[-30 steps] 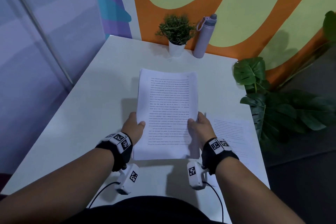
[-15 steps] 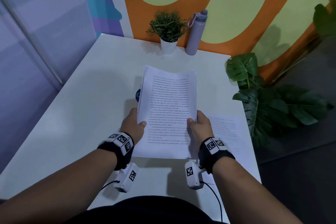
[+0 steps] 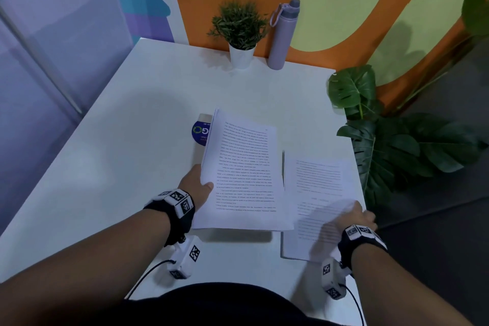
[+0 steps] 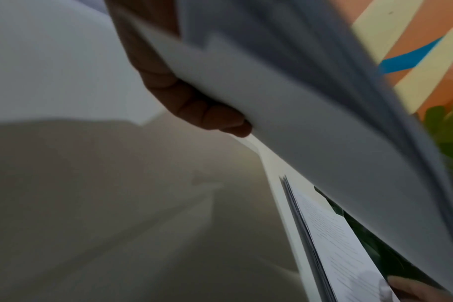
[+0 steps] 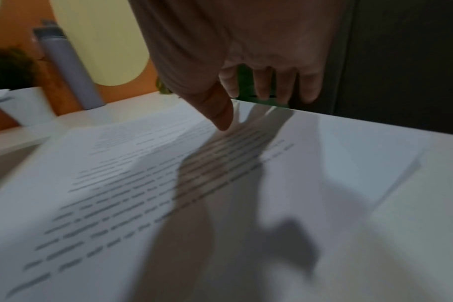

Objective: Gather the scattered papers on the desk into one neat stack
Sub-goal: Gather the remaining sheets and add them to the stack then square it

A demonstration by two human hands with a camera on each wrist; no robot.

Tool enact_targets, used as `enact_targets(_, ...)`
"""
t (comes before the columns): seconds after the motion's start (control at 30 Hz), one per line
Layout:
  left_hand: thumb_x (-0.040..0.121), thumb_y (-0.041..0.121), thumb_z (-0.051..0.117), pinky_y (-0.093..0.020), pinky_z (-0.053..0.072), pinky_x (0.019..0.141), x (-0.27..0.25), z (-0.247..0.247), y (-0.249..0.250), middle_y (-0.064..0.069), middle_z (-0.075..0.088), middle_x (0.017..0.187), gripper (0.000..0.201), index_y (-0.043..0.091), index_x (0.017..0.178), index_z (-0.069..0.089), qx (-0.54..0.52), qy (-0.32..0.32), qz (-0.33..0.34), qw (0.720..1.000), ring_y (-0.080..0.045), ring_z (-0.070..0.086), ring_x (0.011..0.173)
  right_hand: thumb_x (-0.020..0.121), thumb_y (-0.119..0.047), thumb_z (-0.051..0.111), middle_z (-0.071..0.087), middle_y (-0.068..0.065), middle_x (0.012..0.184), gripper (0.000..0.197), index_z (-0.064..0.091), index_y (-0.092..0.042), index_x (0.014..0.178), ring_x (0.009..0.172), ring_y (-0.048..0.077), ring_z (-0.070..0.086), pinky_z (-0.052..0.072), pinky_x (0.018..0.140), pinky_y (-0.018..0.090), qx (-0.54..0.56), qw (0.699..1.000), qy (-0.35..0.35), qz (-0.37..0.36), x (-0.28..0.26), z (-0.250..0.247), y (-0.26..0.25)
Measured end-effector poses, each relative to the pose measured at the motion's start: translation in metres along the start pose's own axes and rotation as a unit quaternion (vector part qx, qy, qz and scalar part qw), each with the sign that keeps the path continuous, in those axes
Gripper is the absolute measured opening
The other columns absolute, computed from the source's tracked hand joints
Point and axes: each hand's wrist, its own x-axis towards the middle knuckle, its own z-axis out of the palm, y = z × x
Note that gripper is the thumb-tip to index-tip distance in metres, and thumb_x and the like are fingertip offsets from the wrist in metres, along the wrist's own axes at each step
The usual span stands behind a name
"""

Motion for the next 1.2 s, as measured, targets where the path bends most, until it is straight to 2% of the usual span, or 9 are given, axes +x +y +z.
enact_targets(0.2,0.093,0.017,0.052,-0.037,0.033,0.107,0.001,0.015,-0.005,-0.015,0.041,0.145,0.056,0.006,0.142,0.028,0.018,-0.029,-0.010,0.999,-0.032,0.041,0.132,0.073,-0.024,0.066,0.035,0.015,0.139,0.072,0.034,-0.012,0.136,0.128,0.033,0.035,0.034,0.104,0.040,-0.054,0.997,-0.004,-0.063,0.005,0.025,-0.014)
enact_targets(0.3,0.093,0.016,0.051,-0.036,0.036,0.104,0.004,0.019,-0.011,-0.015,0.044,0.142,0.054,0.005,0.141,0.030,0.031,-0.035,-0.014,0.999,-0.032,0.044,0.128,0.078,-0.020,0.058,0.034,0.015,0.136,0.056,0.038,-0.012,0.129,0.122,0.035,0.038,0.037,0.102,0.041,-0.055,0.992,-0.017,-0.111,-0.010,0.038,-0.031)
enact_targets(0.47,0.093,0.017,0.050,-0.034,0.039,0.100,0.006,0.027,-0.024,-0.018,0.045,0.138,0.054,0.003,0.140,0.030,0.058,-0.042,-0.056,0.996,-0.034,0.048,0.124,0.084,-0.015,0.051,0.031,0.018,0.135,0.050,0.038,-0.006,0.132,0.122,0.040,0.040,0.038,0.104,0.041,-0.062,0.975,-0.067,-0.202,-0.034,0.060,-0.061)
enact_targets(0.67,0.090,0.008,0.044,-0.032,0.040,0.096,0.014,0.030,-0.035,-0.023,0.036,0.140,0.037,-0.007,0.124,0.041,0.125,-0.007,-0.069,0.990,-0.034,0.046,0.120,0.094,-0.004,0.038,0.040,0.024,0.131,0.036,0.051,0.000,0.127,0.117,0.035,0.048,0.037,0.099,0.027,-0.009,0.947,-0.130,-0.293,-0.058,0.080,-0.090)
enact_targets(0.8,0.090,0.003,0.042,-0.030,0.040,0.083,0.014,0.021,-0.036,-0.020,0.051,0.116,0.033,-0.006,0.122,0.044,0.059,0.008,-0.073,0.996,-0.032,0.053,0.103,0.091,-0.005,0.043,0.040,0.015,0.109,0.028,0.055,0.000,0.115,0.102,0.031,0.048,0.040,0.098,0.029,0.026,0.933,-0.145,-0.327,-0.066,0.089,-0.098)
enact_targets(0.9,0.085,0.009,0.045,-0.028,0.040,0.077,0.004,0.006,-0.040,-0.011,0.054,0.101,0.036,0.002,0.120,0.045,-0.018,0.026,-0.027,0.999,-0.026,0.054,0.090,0.088,-0.010,0.050,0.044,0.012,0.101,0.004,0.050,-0.012,0.086,0.084,0.023,0.043,0.039,0.077,0.024,0.052,0.932,-0.158,-0.323,-0.068,0.087,-0.101)
enact_targets(1.0,0.083,0.002,0.050,-0.029,0.041,0.076,-0.010,-0.011,-0.031,-0.006,0.058,0.104,0.044,0.016,0.123,0.041,-0.094,0.069,0.040,0.992,-0.028,0.058,0.092,0.087,-0.018,0.058,0.053,0.005,0.081,0.023,0.043,-0.019,0.069,0.078,0.021,0.049,0.041,0.063,0.025,0.147,0.927,-0.169,-0.300,-0.064,0.080,-0.105)
enact_targets(1.1,0.085,-0.001,0.052,-0.029,0.041,0.081,-0.019,-0.031,-0.017,-0.005,0.059,0.112,0.060,0.030,0.132,0.030,-0.155,0.059,0.089,0.982,-0.024,0.059,0.099,0.086,-0.030,0.062,0.059,-0.002,0.087,0.017,0.051,-0.023,0.097,0.090,0.022,0.057,0.049,0.086,0.036,0.343,0.882,-0.216,-0.240,-0.070,0.061,-0.115)
enact_targets(1.2,0.089,0.002,0.048,-0.027,0.038,0.084,-0.021,-0.049,-0.005,-0.003,0.056,0.115,0.053,0.022,0.135,0.033,-0.144,0.075,0.113,0.980,-0.021,0.055,0.101,0.093,-0.014,0.055,0.060,0.008,0.088,0.008,0.055,-0.015,0.101,0.086,0.025,0.058,0.050,0.080,0.040,0.482,0.814,-0.188,-0.265,-0.087,0.034,-0.136)
